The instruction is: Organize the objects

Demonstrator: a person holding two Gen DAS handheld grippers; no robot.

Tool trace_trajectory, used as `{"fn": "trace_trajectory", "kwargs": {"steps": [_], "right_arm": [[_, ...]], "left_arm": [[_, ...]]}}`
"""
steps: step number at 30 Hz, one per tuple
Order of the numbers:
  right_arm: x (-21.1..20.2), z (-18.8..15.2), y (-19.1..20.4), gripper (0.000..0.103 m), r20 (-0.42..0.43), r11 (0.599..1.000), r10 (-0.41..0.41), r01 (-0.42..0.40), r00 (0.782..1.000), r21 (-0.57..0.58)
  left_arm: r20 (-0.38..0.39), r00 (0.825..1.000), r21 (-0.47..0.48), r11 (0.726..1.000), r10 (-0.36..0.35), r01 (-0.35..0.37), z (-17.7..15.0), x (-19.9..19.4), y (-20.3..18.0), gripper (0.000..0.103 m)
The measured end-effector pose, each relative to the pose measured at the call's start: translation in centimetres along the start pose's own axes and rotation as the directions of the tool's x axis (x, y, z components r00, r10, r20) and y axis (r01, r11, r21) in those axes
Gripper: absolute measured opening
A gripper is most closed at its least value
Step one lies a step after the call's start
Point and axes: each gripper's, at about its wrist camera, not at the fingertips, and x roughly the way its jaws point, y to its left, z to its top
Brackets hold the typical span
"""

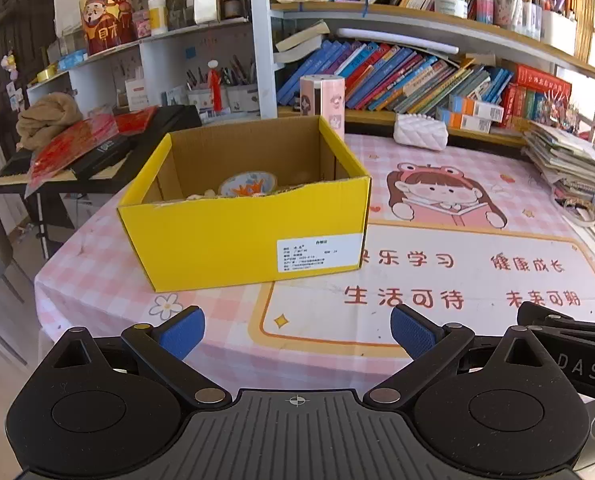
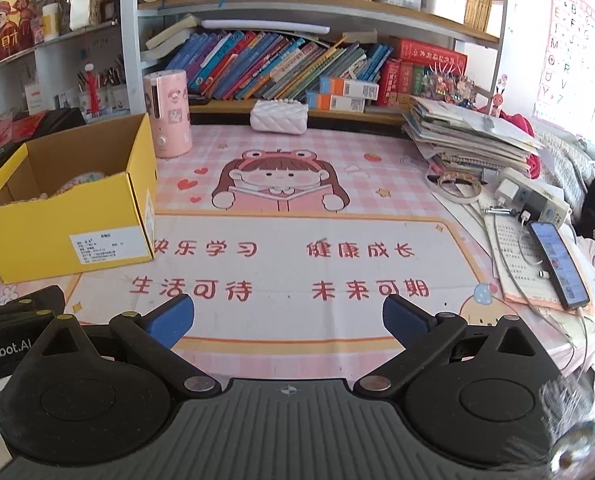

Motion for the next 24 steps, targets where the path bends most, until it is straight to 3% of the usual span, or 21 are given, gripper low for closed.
{"fn": "trace_trajectory", "kwargs": {"steps": [24], "right_arm": [[-0.27, -0.03, -0.26, 0.103, -0.02, 1.0, -0.004, 0.004, 1.0, 0.006]], "left_arm": [[-0.028, 1.0, 0.001, 1.0, -0.005, 0.005, -0.06, 0.02, -0.2, 0.101]]}}
